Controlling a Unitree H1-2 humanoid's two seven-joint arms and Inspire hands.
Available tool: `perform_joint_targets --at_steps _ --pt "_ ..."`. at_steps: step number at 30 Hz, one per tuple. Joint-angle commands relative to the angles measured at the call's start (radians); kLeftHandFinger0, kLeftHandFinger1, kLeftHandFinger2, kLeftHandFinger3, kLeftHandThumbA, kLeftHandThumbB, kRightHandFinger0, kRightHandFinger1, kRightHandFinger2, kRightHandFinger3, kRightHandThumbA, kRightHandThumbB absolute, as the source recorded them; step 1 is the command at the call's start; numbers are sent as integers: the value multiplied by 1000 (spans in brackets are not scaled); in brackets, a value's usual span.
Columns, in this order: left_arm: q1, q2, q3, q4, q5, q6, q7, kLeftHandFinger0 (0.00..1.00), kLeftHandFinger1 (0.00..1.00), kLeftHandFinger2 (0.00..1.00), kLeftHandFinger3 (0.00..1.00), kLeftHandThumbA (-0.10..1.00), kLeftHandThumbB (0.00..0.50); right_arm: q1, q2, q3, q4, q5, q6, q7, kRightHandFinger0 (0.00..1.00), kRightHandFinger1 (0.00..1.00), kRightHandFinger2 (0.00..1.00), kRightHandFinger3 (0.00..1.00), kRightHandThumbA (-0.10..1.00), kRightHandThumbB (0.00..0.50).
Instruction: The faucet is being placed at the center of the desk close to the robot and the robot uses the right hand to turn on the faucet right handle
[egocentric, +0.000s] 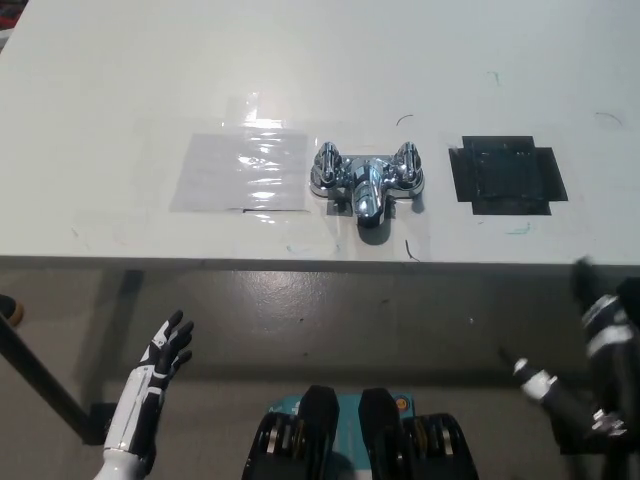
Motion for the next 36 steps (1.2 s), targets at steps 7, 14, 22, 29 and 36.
perform_joint_targets --at_steps 7,14,22,29,36 --pt "4 4 -6 -42 -4 -47 -12 1000 1000 1000 1000 1000 164 -344 -252 -100 -279 109 550 84 1000 1000 1000 1000 1000 285" --pt "2 7 -7 -31 -2 -44 -15 1000 1000 1000 1000 1000 189 -632 -396 -34 -196 49 738 179 1000 1000 1000 1000 1000 359" --pt "3 2 -5 -29 -3 -41 -10 1000 1000 1000 1000 1000 185 -955 -459 114 94 -79 743 386 1000 1000 1000 1000 1000 320" --pt "3 4 -2 -15 -1 -55 -8 1000 1000 1000 1000 1000 191 -1164 -445 286 327 -202 743 491 1000 1000 1000 1000 1000 293" --pt "-4 11 -4 -6 9 -56 -9 1000 1000 1000 1000 1000 188 -1278 -392 432 495 -302 743 535 1000 1000 1000 1000 1000 316"
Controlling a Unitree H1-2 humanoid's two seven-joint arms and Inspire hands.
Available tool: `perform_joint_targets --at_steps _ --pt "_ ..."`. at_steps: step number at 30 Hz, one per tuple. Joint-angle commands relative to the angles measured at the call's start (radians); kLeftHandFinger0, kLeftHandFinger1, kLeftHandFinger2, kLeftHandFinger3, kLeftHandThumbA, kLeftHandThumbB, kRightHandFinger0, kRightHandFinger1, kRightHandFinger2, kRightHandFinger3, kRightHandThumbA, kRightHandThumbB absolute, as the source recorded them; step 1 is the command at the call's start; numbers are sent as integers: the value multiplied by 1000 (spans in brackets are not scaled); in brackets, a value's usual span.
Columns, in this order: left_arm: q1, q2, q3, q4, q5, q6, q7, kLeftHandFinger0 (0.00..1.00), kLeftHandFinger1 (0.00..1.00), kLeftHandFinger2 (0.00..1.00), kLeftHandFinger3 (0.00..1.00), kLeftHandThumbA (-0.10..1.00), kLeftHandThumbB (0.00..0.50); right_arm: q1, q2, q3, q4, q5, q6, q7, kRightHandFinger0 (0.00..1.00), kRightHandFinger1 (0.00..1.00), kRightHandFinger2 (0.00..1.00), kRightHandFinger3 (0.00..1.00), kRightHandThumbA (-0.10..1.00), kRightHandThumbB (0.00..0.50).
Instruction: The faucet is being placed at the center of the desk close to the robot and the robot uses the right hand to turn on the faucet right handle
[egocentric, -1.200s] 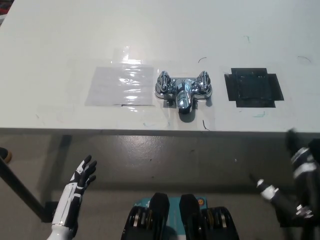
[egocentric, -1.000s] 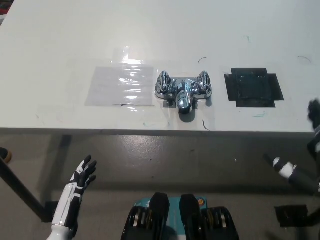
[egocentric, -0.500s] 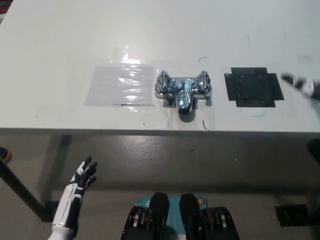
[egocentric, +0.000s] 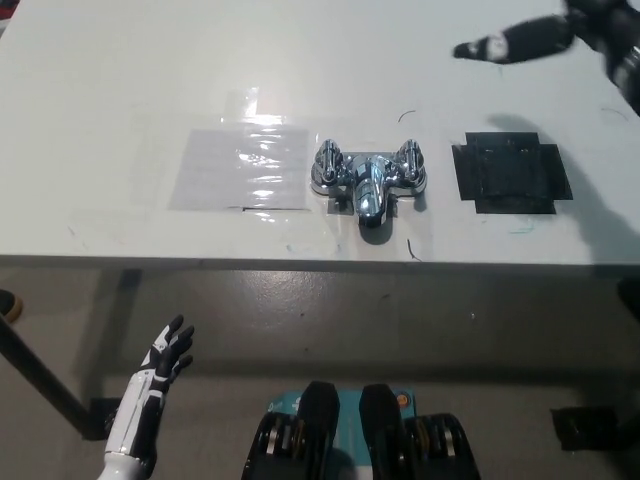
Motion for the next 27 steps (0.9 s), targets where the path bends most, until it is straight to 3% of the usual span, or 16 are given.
perform_joint_targets --at_steps 1,7,12,15,19,27 --pt "-6 15 -5 -15 10 -59 -10 1000 1000 1000 1000 1000 185 -230 -4 169 155 -220 95 198 1000 1000 1000 1000 1000 344" --pt "-4 8 -7 -11 -2 -55 -14 1000 1000 1000 1000 1000 189 -284 50 334 329 -288 57 169 1000 1000 1000 1000 1000 325" --pt "-5 14 -8 -11 7 -54 -13 1000 1000 1000 1000 1000 182 -314 97 384 440 -305 44 155 1000 1000 1000 1000 1000 350" --pt "-9 15 -8 -7 -3 -61 -19 1000 1000 1000 1000 1000 177 -345 117 385 497 -306 40 160 1000 1000 1000 1000 1000 313" --pt "-9 14 -10 -18 7 -47 -16 1000 1000 1000 1000 1000 201 -379 152 356 596 -298 26 127 1000 1000 1000 1000 1000 305" --pt "-18 16 -7 -6 13 -68 -10 1000 1000 1000 1000 1000 171 -444 212 283 778 -273 15 76 1000 1000 1000 1000 1000 329"
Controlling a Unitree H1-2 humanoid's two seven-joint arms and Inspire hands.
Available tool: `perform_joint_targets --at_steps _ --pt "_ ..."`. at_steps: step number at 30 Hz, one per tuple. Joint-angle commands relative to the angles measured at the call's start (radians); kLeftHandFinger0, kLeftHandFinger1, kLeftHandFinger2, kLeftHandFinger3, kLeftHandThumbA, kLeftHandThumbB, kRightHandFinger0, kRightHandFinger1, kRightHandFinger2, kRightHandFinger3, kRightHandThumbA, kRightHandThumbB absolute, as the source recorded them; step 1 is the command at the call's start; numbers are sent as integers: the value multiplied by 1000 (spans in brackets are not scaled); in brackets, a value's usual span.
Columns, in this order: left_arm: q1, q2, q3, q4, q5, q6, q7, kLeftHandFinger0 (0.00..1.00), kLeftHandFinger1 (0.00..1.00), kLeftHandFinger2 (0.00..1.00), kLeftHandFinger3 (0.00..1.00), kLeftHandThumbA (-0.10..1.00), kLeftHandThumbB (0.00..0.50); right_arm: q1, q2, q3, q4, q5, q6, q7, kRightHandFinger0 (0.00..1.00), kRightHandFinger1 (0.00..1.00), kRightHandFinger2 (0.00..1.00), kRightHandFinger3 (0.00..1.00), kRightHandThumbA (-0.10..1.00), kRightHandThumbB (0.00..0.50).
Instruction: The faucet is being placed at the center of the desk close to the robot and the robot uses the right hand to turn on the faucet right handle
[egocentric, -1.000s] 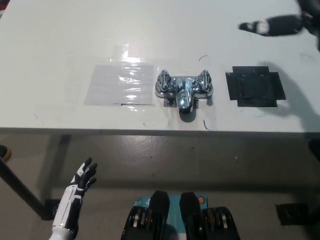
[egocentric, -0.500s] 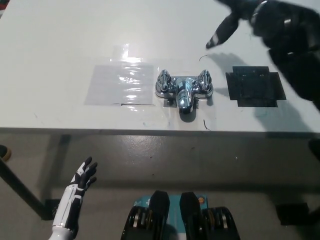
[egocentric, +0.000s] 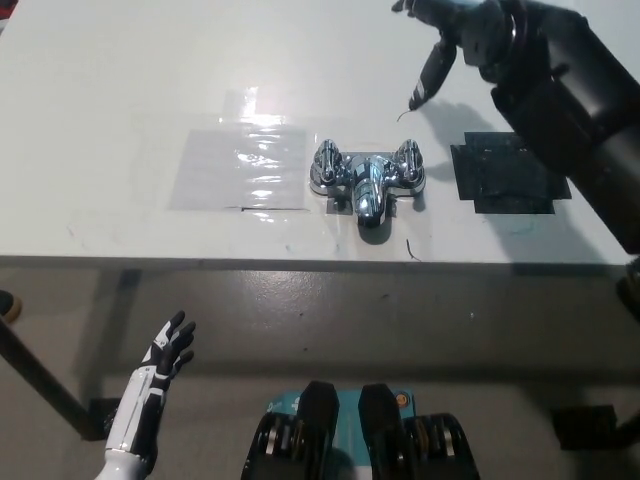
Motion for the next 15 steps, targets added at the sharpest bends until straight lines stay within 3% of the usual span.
perform_joint_targets --at_steps 1,15 --pt "-9 12 -5 -14 10 -47 -8 1000 1000 1000 1000 1000 169 -103 28 -54 63 0 -20 -71 1000 1000 1000 1000 1000 330" --pt "-10 8 1 -35 -1 -27 -16 1000 1000 1000 1000 1000 186 -154 73 -102 235 4 -53 -85 1000 1000 1000 1000 1000 369"
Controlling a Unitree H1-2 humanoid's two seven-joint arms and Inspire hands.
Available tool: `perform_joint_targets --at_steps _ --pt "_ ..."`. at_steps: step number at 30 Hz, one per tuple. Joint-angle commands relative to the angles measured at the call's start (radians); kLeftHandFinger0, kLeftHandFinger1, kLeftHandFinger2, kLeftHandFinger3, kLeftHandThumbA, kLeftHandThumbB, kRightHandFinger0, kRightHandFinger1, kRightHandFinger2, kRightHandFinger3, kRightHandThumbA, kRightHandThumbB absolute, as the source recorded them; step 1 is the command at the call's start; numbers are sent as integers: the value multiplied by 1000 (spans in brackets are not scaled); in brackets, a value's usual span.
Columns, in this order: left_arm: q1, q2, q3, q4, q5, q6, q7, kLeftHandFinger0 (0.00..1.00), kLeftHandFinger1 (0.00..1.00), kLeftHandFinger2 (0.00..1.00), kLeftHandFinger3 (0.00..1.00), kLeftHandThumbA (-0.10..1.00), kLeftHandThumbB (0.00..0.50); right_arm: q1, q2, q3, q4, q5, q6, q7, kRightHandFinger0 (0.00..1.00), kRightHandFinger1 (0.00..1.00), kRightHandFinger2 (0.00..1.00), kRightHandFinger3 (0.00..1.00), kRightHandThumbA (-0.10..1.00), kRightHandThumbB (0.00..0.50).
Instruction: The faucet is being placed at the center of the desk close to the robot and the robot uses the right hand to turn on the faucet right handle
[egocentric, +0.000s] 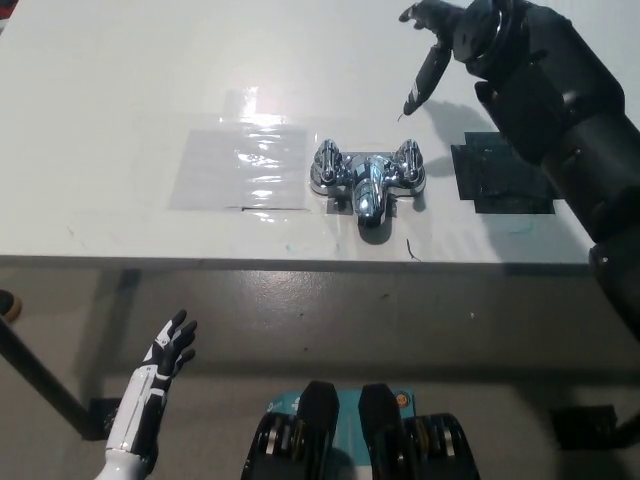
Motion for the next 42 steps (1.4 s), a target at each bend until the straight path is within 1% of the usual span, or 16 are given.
perform_joint_targets --at_steps 1,4,7,10,11,13,18,21,24,27,28,30,32,34,35,42 --pt "-12 9 0 -31 4 -21 -5 1000 1000 1000 1000 1000 187 -115 13 -27 39 7 -56 -41 1000 1000 1000 1000 1000 363" --pt "-14 9 0 -30 8 -31 -2 1000 1000 1000 1000 1000 173 -115 21 -47 61 20 -65 -52 1000 1000 1000 1000 1000 357" --pt "-14 7 -2 -26 4 -35 -6 1000 1000 1000 1000 1000 169 -106 31 -59 77 18 -63 -71 1000 1000 1000 1000 1000 366" --pt "-13 6 -1 -25 -2 -36 -8 1000 1000 1000 1000 1000 180 -104 37 -45 83 5 -69 -64 1000 1000 1000 1000 1000 377" --pt "-13 8 -2 -25 3 -41 -7 1000 1000 1000 1000 1000 169 -106 40 -46 92 6 -69 -64 1000 1000 1000 1000 1000 379" --pt "-13 10 -3 -29 15 -37 -4 1000 1000 1000 1000 1000 175 -106 45 -58 102 18 -73 -71 1000 1000 1000 1000 1000 367" --pt "-11 10 -2 -41 6 -23 -10 1000 1000 1000 1000 1000 185 -100 54 -78 126 34 -87 -88 1000 1000 1000 1000 1000 378" --pt "-14 12 -2 -37 14 -26 -8 1000 1000 1000 1000 1000 183 -96 54 -49 134 10 -110 -67 1000 1000 1000 1000 1000 369" --pt "-17 13 -2 -24 16 -47 -7 1000 1000 1000 1000 1000 183 -90 61 -40 137 3 -102 -69 1000 1000 1000 1000 1000 375" --pt "-15 12 -2 -29 16 -38 -7 1000 1000 1000 1000 1000 192 -83 67 -35 142 -1 -90 -83 1000 1000 1000 1000 1000 396" --pt "-15 11 -1 -32 15 -34 -7 1000 1000 1000 1000 1000 192 -79 69 -41 143 6 -84 -81 1000 1000 1000 1000 1000 382" --pt "-17 12 0 -28 17 -39 -5 1000 1000 1000 1000 1000 188 -76 75 -36 149 3 -74 -83 1000 1000 1000 1000 1000 380" --pt "-17 13 0 -26 13 -40 -9 1000 1000 1000 1000 1000 183 -71 79 -40 156 8 -70 -82 1000 1000 1000 1000 1000 364" --pt "-16 14 -1 -29 20 -38 -7 1000 1000 1000 1000 1000 181 -69 82 -32 170 1 -68 -85 1000 1000 1000 1000 1000 372" --pt "-18 16 -1 -27 16 -42 -10 1000 1000 1000 1000 1000 172 -61 80 -30 176 -2 -76 -94 1000 1000 1000 1000 1000 363" --pt "-20 17 0 -30 24 -35 -6 1000 1000 1000 1000 1000 177 -45 81 -25 193 -1 -86 -99 1000 1000 1000 1000 1000 361"
